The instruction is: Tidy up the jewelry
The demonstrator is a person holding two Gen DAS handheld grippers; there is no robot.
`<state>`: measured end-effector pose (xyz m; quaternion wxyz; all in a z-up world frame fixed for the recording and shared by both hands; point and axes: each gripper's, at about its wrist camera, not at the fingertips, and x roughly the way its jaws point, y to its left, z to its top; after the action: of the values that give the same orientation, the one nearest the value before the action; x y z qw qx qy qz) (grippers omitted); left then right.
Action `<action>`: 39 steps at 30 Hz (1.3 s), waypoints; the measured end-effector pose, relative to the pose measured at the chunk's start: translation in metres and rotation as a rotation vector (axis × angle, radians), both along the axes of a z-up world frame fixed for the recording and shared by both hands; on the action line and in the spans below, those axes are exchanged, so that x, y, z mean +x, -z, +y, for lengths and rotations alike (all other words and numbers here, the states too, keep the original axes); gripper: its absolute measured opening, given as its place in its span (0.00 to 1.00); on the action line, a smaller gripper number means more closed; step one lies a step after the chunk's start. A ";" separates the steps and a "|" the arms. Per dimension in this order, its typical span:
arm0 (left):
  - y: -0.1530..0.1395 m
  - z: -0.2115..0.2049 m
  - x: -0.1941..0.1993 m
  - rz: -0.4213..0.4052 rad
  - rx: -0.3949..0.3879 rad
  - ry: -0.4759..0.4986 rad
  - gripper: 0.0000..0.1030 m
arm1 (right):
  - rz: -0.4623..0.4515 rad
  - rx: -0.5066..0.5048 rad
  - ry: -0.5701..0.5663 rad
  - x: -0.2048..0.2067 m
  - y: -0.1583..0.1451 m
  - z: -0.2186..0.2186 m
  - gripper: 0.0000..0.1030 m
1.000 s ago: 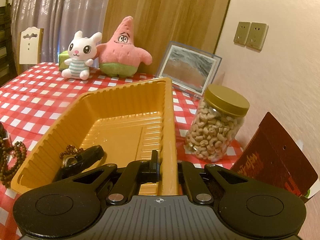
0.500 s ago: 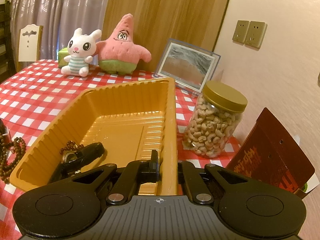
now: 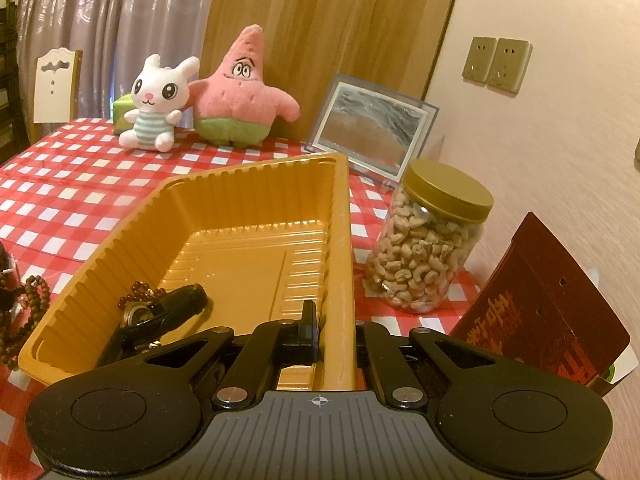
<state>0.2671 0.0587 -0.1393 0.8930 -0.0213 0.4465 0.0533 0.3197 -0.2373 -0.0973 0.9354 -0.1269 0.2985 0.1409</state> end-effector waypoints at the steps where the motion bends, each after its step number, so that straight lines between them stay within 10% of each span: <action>1: 0.003 0.000 0.003 0.008 0.005 0.006 0.11 | 0.002 0.000 0.001 0.001 0.000 -0.001 0.03; 24: 0.000 -0.004 0.003 -0.017 0.003 -0.007 0.07 | 0.003 0.002 0.002 0.002 0.000 -0.002 0.03; 39: -0.050 -0.068 0.013 -0.095 -0.214 0.170 0.07 | -0.007 0.009 -0.008 -0.001 -0.002 0.001 0.03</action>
<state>0.2805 -0.0091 -0.0895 0.9071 -0.0809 0.4069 -0.0717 0.3182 -0.2365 -0.0958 0.9363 -0.1245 0.2944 0.1454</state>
